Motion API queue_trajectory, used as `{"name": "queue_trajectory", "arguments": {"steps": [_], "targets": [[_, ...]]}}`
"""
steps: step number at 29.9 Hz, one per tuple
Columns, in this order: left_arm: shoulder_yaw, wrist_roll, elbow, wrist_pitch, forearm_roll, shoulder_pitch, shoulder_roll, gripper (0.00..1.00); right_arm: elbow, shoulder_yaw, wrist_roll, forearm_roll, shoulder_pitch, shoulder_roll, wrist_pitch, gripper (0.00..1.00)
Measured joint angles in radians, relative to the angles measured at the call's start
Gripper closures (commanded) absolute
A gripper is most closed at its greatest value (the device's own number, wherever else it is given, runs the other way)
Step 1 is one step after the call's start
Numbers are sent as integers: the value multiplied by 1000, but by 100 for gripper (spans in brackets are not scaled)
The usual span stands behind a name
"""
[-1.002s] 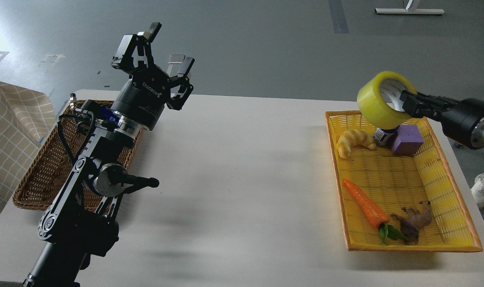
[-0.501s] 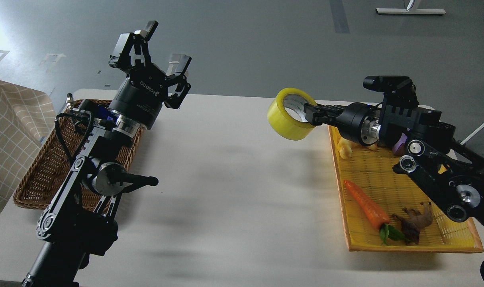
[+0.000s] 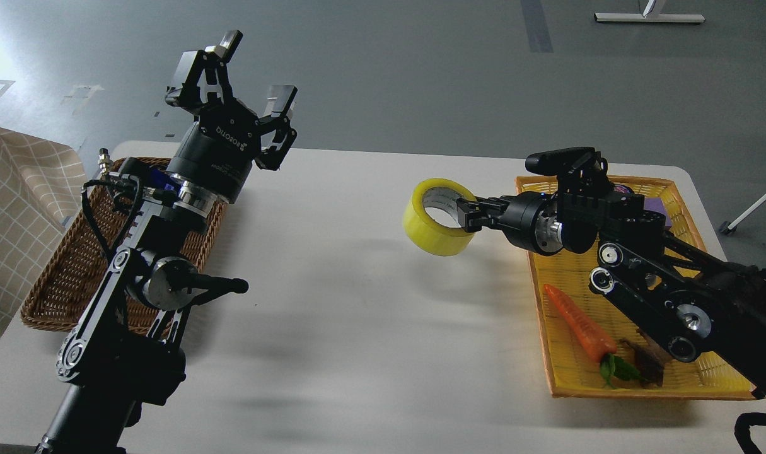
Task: Place and transfer tape with both arms
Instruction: 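Lift the tape roll out of the tray toward the table center, then set the tape roll on the table and open the right gripper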
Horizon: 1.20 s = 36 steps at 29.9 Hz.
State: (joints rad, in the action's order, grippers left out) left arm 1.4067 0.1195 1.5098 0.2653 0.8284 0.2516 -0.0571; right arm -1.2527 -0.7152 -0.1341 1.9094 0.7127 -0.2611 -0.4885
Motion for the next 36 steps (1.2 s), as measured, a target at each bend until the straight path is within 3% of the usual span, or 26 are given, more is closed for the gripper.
{"name": "queue_trajectory", "arguments": {"steps": [12, 36], "targets": [[1, 0, 9, 1, 0, 0, -13, 2, 76, 52, -3, 34, -5, 120, 0, 100], [23, 2, 25, 2, 0, 1, -18, 2, 173, 140, -10, 65, 50, 216, 0, 100]]}}
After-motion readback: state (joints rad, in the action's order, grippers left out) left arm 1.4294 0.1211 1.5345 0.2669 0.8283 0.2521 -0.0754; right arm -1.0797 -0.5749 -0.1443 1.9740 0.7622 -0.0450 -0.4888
